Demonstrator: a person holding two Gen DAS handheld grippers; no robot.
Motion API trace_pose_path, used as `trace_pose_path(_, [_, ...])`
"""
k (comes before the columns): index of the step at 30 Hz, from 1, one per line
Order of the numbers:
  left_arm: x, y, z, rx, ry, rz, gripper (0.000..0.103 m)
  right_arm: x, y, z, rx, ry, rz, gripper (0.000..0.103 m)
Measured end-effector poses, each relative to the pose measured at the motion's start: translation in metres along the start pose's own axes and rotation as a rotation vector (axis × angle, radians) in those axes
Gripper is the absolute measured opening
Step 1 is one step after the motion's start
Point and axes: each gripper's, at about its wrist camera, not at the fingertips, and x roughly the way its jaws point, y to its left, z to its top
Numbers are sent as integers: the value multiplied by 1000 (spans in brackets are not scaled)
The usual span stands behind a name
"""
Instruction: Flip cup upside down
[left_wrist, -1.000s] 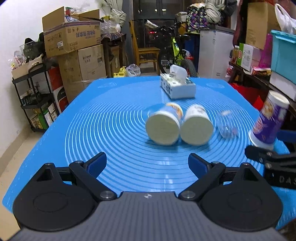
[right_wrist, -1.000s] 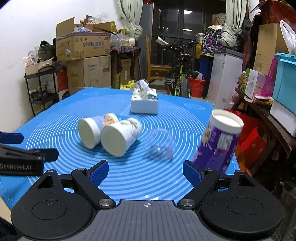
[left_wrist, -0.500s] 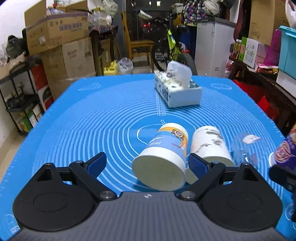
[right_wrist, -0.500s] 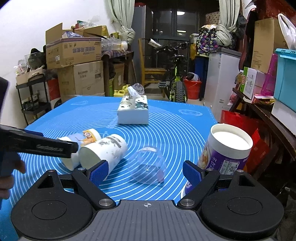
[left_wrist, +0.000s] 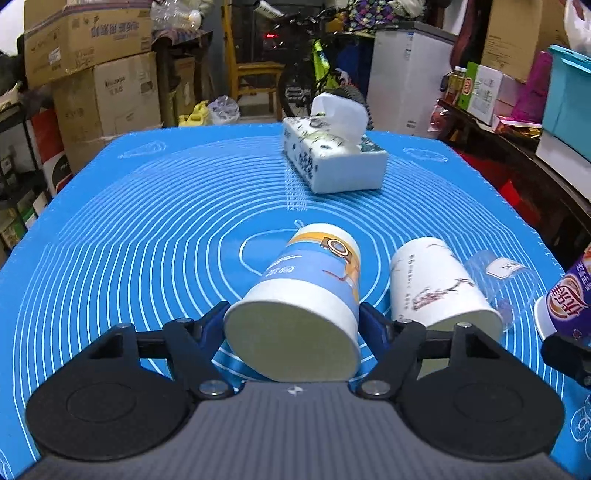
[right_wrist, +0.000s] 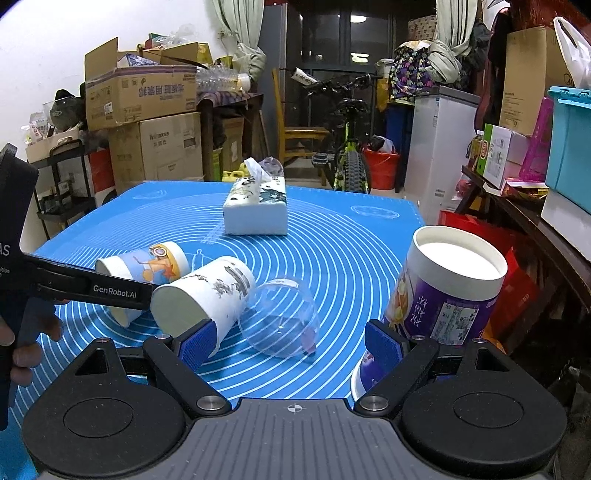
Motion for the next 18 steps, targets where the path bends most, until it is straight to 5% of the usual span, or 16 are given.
trace_pose_path(18, [-76, -5, -35, -13, -60, 39, 73, -34, -1, -14, 3, -4, 6, 89])
